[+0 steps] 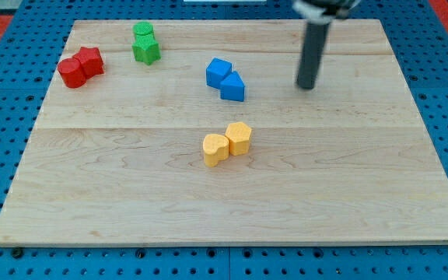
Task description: Separate the green circle from the green star
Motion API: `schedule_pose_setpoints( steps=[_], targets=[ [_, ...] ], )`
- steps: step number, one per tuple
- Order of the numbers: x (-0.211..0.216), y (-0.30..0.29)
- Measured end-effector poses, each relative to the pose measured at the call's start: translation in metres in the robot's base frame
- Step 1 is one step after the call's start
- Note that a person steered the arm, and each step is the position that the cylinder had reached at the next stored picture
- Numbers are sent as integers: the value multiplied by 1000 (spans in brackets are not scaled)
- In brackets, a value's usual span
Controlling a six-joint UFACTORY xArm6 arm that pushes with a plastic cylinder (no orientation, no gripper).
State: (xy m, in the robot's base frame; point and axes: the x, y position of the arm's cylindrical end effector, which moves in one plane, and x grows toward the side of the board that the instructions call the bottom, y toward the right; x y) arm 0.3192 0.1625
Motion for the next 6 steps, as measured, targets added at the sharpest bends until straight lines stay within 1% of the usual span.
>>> schedule_pose_setpoints(
  steps=[1, 2, 3, 4, 5, 6],
  targets=[
    [-81, -34],
    [-118, -144],
    [-114, -283],
    [-108, -327],
    [-85, -341],
    [-118, -340]
  ],
)
